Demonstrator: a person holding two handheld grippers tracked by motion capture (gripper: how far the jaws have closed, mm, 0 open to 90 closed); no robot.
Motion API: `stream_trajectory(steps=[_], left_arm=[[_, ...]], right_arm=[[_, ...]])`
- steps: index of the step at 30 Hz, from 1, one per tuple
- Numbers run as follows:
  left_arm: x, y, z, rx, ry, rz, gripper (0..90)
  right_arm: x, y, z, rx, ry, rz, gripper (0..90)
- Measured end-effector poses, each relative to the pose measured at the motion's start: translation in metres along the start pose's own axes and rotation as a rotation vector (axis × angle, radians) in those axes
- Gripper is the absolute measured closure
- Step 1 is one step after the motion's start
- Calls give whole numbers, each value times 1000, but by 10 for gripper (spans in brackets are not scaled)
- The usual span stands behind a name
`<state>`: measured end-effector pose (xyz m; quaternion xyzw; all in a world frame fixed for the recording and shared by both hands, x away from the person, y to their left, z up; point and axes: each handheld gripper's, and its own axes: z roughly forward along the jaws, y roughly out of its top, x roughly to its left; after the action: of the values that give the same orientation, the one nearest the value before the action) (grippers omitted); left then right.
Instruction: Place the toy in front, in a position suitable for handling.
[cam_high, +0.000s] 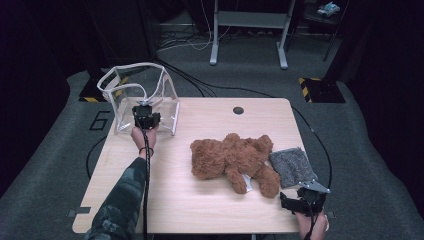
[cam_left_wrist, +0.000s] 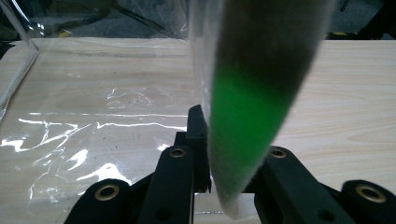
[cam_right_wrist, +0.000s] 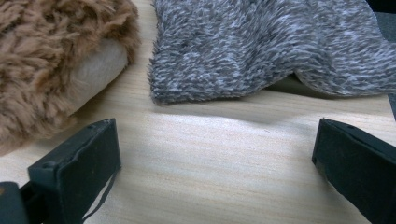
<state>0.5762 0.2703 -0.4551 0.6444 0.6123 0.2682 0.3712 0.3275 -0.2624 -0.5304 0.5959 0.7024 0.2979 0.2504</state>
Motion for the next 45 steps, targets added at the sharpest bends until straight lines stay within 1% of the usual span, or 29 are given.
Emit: stream_trajectory(steps=[2,6,7,8,13,17,22,23,24,25,26,27,28,29,31,34,37,38,39,41,43,44,45], left_arm=[[1,3,1,3,-1,-8,812],[0,8,3,16,2,0,811],[0,8,3,21,3,9,811],[0,8,4,15,4,0,810],[-1,8,6,16,7,11,809],[-3,9,8,22,17,27,808],[-2,9,8,22,14,28,807],[-2,10,8,25,11,17,805],[-1,11,7,29,8,15,805],[-1,11,7,31,7,20,800],[-1,11,7,32,6,22,785],[-1,11,6,31,-3,19,707],[0,11,5,25,-12,10,680],[1,10,5,23,-16,5,680],[2,9,2,31,-23,11,588],[6,9,-5,35,-58,-7,466],[9,10,-12,37,-85,-7,372],[9,10,-15,40,-96,3,349],[9,10,-17,32,-97,16,324],[8,8,-22,27,-96,57,289],[8,5,-25,47,-127,73,254],[8,4,-26,63,-151,70,234],[8,3,-27,70,-161,77,207]], right_arm=[[0,0,0,3,-1,4,0],[0,0,0,0,0,0,1],[0,0,0,1,0,0,1],[0,0,0,0,0,-1,1],[0,0,0,4,-1,4,1],[0,0,0,3,-1,7,1],[0,0,0,3,0,3,1],[0,0,0,0,1,0,2],[0,0,0,0,1,0,2],[0,0,0,0,1,0,2],[0,0,0,-1,1,0,2],[0,0,0,-1,1,0,3],[0,0,0,-1,1,0,3],[0,0,0,-1,1,0,3],[0,0,0,-1,2,0,4],[0,0,0,-2,2,0,4],[0,0,0,-2,1,2,4],[0,0,0,-1,2,0,4],[0,0,0,-2,1,1,4],[0,0,0,-2,1,3,4],[0,0,0,-2,1,1,5],[0,0,0,-2,1,3,5],[0,0,0,-3,1,5,5]])
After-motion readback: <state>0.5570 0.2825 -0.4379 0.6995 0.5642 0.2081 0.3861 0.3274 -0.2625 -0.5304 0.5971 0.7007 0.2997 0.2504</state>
